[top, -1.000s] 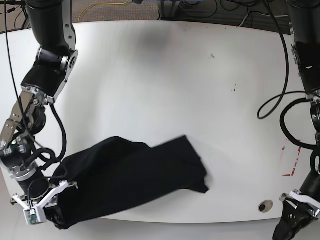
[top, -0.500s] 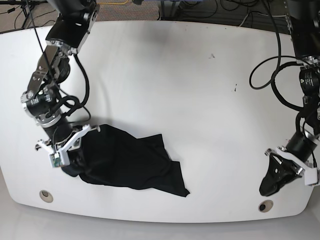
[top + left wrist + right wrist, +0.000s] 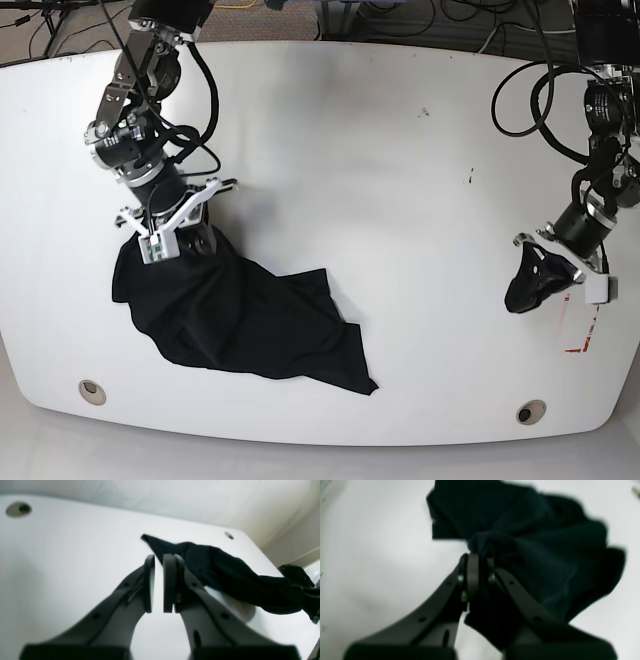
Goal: Fold the T-shirt properly
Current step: 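Lower the stretched shirt onto the table with both grippers, then move the left gripper onto the shirt body and pinch the fabric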
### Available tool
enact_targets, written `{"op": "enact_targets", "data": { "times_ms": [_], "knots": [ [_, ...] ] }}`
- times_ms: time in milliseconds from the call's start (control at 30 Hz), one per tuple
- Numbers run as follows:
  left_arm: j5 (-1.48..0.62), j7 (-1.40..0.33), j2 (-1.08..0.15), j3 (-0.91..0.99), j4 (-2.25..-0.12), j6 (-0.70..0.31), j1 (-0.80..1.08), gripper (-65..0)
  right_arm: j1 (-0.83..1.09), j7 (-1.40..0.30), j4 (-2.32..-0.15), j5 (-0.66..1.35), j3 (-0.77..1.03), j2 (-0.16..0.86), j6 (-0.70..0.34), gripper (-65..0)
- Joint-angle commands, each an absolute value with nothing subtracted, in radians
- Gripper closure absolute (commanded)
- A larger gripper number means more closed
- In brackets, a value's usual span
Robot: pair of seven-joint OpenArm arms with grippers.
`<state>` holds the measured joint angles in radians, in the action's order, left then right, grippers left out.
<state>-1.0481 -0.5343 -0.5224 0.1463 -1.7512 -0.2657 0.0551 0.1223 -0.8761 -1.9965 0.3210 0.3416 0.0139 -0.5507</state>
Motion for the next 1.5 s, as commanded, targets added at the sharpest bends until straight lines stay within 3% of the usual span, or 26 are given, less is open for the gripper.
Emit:
{"op": "enact_targets", "data": {
  "times_ms": [0,567,667,767,867,967,1467],
  "knots": [
    [-1.061,-0.509,-0.541,0.159,-1.767,-0.274,0.067,-4.3,0.154,-0.851,-2.018,0.340,0.341,-0.002,-0.550,-0.2],
    [-0.990,-0.515,-0.526,0.151,-1.762,-0.275,0.168,-4.9,0.417,-0.846,-2.032,0.335,0.220,-0.042,-0.550,-0.2],
    [-0.949,-0.515,-0.484,0.096,-1.762,-0.275,0.150,-10.7,0.437,-0.825,-2.032,0.334,0.209,-0.042,-0.550,-0.2],
    [-0.908,-0.516,-0.441,0.027,-1.759,-0.275,0.108,-23.6,0.452,-0.791,-2.032,0.334,0.206,-0.042,-0.550,-0.2],
    [-0.851,-0.516,-0.386,-0.041,-1.724,-0.274,0.079,-41.7,0.453,-0.783,-2.032,0.334,0.206,-0.042,-0.550,-0.2],
    [-0.794,-0.516,-0.318,-0.091,-1.673,-0.274,0.041,-54.0,0.450,-0.783,-2.032,0.332,0.206,-0.042,-0.550,-0.2],
    [-0.587,-0.507,-0.082,-0.262,-1.305,-0.275,-0.208,-55.1,0.449,-0.780,-2.029,0.331,0.206,-0.041,-0.550,-0.2]
  ]
}}
